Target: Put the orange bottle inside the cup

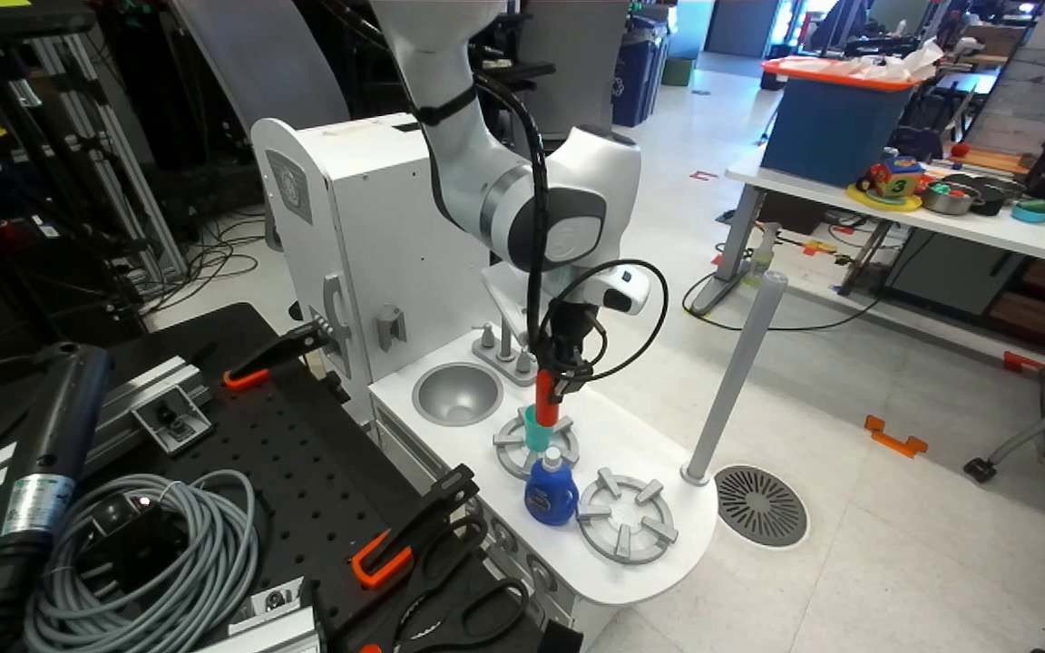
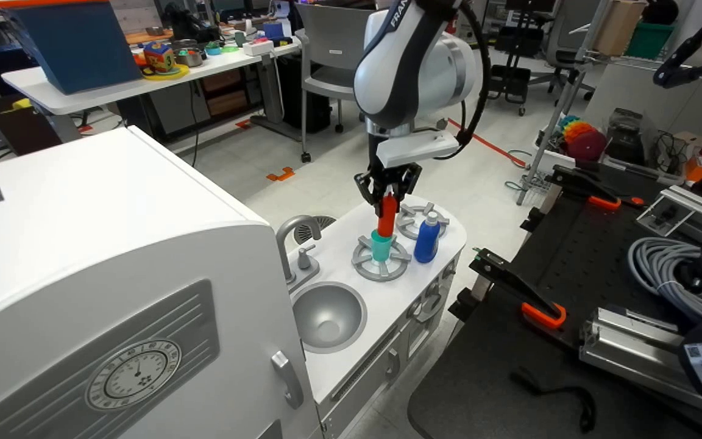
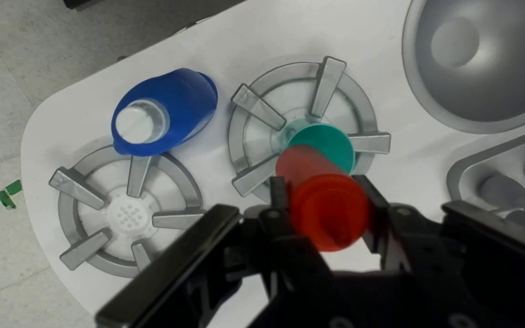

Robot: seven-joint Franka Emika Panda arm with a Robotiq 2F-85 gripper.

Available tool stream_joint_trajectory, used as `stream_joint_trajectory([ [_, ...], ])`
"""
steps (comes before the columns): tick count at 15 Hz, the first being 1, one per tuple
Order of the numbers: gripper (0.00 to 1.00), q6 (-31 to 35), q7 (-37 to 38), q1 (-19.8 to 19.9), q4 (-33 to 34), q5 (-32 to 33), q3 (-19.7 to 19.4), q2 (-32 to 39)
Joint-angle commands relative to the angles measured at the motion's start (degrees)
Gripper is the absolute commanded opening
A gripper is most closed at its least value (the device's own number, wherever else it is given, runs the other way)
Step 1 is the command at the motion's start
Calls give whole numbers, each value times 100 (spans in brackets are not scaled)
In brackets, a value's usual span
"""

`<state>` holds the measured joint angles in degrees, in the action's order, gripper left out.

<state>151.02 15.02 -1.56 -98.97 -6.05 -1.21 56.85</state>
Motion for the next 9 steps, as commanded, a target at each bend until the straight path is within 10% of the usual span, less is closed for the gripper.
stream_joint_trajectory([
  [1,13,-117,42,-80,378,-76,-33,318],
  [9,20,-253,50,-120,836,-75,-30,708],
])
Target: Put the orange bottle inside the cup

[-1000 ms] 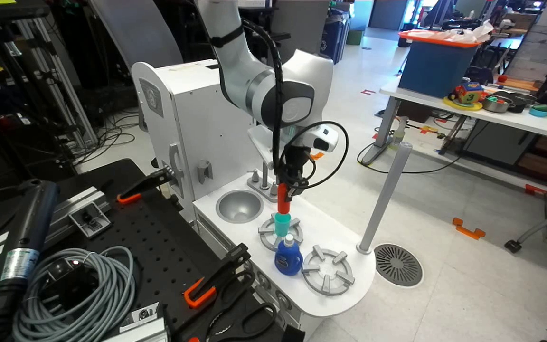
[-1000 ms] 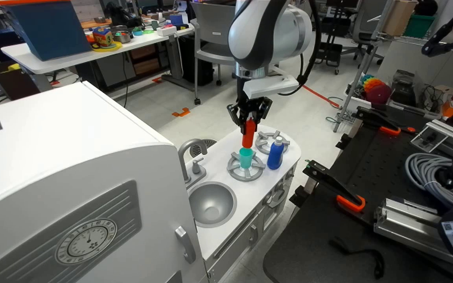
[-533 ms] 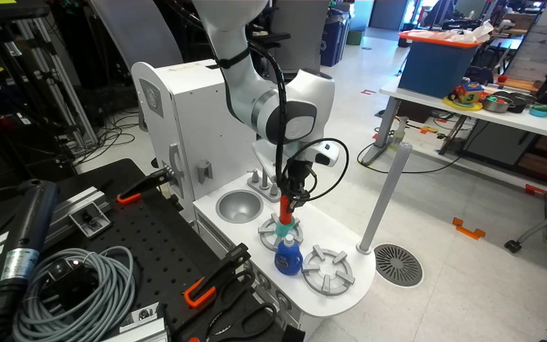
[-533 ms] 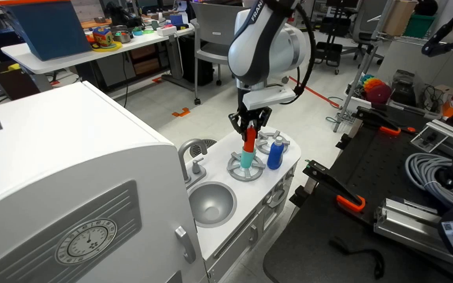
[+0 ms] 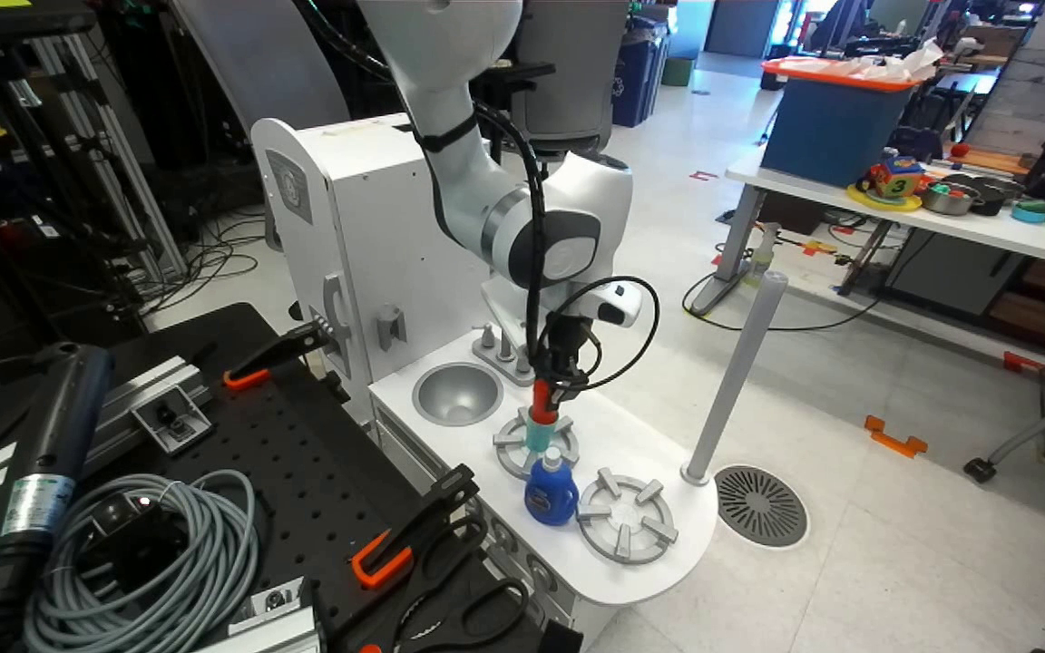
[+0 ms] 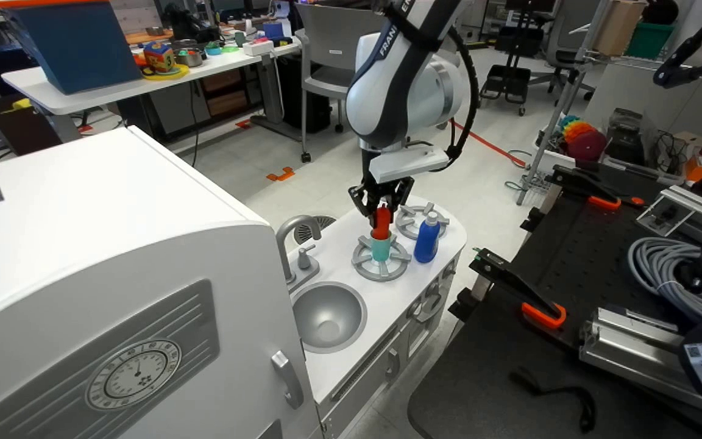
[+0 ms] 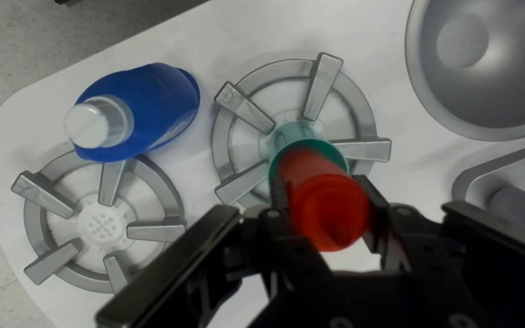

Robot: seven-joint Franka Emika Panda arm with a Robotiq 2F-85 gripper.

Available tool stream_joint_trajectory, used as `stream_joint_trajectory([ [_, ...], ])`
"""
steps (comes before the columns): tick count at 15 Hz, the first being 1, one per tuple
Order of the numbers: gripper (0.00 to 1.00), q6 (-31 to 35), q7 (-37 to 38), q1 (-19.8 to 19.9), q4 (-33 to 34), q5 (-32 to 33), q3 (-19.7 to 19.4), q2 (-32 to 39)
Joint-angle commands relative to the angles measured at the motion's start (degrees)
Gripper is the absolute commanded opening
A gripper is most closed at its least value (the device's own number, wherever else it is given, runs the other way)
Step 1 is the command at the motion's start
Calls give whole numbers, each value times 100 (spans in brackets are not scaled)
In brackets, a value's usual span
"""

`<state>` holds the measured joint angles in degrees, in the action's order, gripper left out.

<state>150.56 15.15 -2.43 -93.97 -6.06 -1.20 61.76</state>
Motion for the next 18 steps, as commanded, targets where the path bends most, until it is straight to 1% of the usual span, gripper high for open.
stream_joint_trajectory([
  [1,63,-216,31,-31,381,-73,-27,263],
  [2,66,-238,38,-35,421,-74,-27,298],
  [3,71,-254,40,-41,464,-71,-27,335],
  [6,94,-318,59,-70,490,-60,-40,366],
  [7,98,-349,66,-77,439,-63,-37,329],
  [9,100,-403,47,-99,255,-45,-41,188],
  [13,100,-575,233,-255,-485,-17,-196,-410],
  [15,100,-870,446,-366,-821,9,-327,-744],
  [16,100,-639,234,-222,-247,-18,-182,-185],
  [18,100,-784,326,-277,-522,-3,-249,-470],
])
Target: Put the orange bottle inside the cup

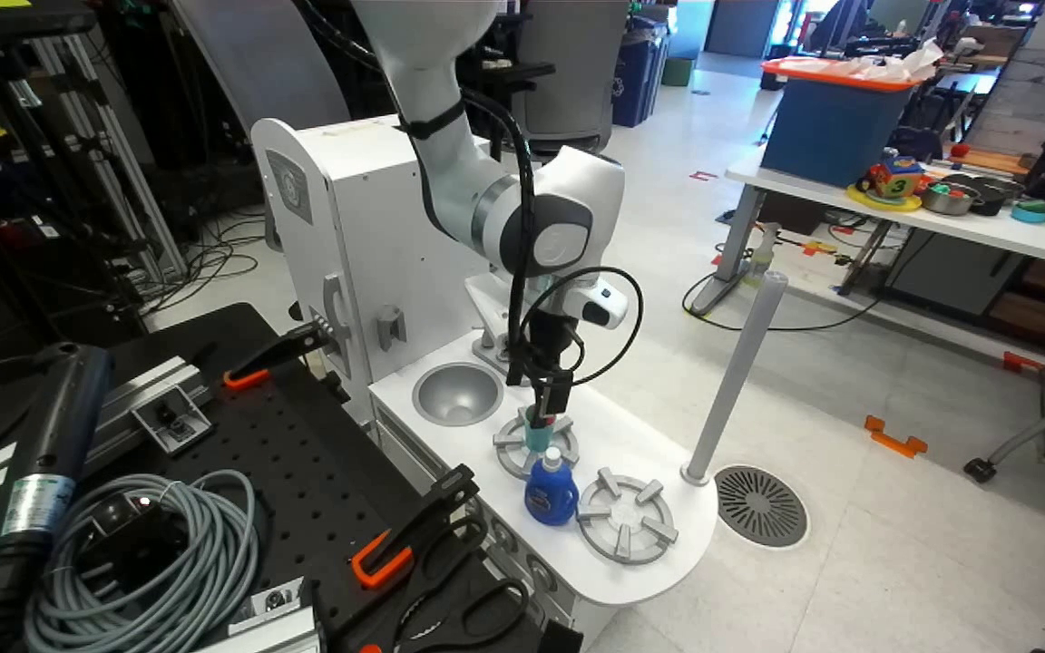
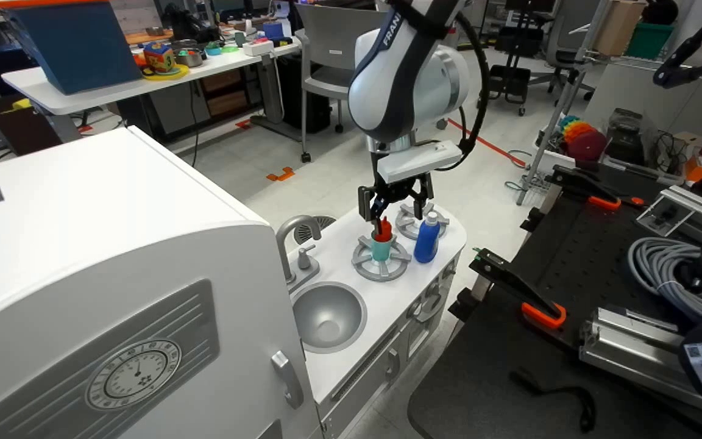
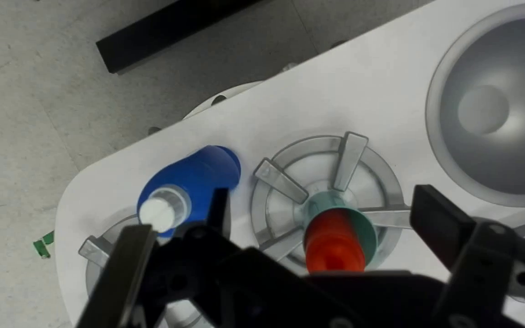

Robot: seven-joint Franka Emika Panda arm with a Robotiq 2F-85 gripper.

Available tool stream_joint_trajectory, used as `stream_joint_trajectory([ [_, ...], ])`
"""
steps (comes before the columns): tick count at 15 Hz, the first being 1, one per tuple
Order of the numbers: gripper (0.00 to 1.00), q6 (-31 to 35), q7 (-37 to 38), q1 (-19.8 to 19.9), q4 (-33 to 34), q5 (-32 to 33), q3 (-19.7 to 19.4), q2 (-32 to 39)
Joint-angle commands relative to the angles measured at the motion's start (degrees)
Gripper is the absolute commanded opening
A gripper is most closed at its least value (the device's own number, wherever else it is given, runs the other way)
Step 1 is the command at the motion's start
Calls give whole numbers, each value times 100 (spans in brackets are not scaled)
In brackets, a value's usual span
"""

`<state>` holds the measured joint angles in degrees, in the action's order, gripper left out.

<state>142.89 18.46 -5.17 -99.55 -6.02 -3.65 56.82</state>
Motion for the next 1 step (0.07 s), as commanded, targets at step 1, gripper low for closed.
stream_joint_trajectory([
  [1,100,-25,9,-10,-43,-5,-12,-57],
])
